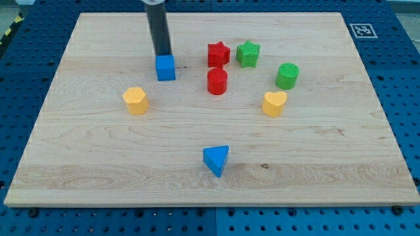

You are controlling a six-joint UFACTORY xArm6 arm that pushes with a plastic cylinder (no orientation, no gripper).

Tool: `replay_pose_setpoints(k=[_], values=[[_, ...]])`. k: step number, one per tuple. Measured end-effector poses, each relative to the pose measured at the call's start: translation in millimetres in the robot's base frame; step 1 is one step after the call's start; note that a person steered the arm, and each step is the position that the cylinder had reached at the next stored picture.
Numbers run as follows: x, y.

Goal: Push the blue cube beside the blue triangle

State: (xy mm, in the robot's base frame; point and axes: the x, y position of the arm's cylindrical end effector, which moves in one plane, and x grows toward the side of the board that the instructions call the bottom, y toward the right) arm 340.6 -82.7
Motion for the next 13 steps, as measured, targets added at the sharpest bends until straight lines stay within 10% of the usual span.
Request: replay_pose_setpoints(k=[13], values=[[157.2, 14.1]])
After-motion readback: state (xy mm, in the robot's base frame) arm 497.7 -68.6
